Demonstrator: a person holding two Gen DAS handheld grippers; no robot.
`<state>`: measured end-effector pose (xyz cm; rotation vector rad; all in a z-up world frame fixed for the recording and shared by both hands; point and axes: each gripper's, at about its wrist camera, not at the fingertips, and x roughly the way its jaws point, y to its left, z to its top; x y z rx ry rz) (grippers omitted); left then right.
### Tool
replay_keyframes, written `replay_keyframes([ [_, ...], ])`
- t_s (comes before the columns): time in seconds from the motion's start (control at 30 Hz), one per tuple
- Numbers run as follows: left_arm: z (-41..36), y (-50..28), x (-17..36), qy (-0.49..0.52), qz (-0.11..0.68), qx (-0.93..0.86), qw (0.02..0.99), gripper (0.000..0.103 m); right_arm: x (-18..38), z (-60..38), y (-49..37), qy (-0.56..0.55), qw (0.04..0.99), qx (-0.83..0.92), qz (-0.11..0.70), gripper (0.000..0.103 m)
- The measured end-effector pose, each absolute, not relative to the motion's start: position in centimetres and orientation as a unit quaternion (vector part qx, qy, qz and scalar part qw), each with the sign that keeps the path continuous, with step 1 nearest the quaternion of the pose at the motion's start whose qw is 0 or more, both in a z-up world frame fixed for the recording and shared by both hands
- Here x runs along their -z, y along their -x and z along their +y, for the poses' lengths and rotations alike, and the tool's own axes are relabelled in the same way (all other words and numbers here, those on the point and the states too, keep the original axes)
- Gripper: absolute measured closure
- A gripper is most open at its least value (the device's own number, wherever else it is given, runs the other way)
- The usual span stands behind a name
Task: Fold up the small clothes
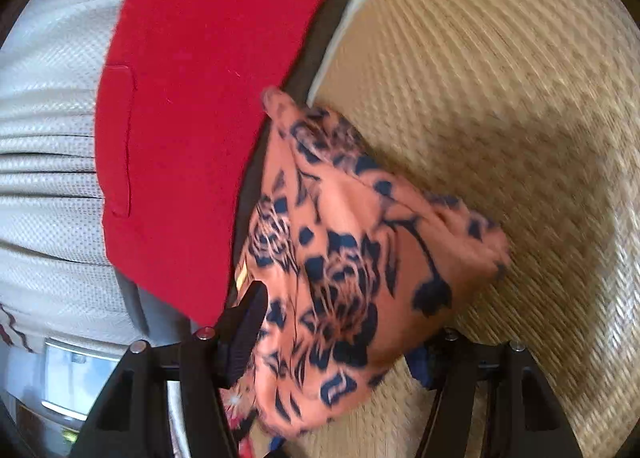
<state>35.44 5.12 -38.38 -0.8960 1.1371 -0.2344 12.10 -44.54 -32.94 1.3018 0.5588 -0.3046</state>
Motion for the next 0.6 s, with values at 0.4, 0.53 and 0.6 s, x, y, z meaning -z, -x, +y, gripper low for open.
replay_keyframes([
  [0.4,4.6,-30.3,31.8,0.297,0.485,0.131,0.812,0.094,25.9,-39.3,-10.5,-0.421,0.858,0.161,0.245,0.092],
  [0.53,6.2,-27.2,32.1,0.258,0.503,0.123,0.816,0.092,25.2,-37.1,-6.5,-0.392,0.865,0.146,0.276,0.092],
  [0.6,7.4,-26.6,33.1,0.263,0.524,0.116,0.801,0.089,25.6,-36.8,-5.1,-0.374,0.861,0.144,0.315,0.090],
])
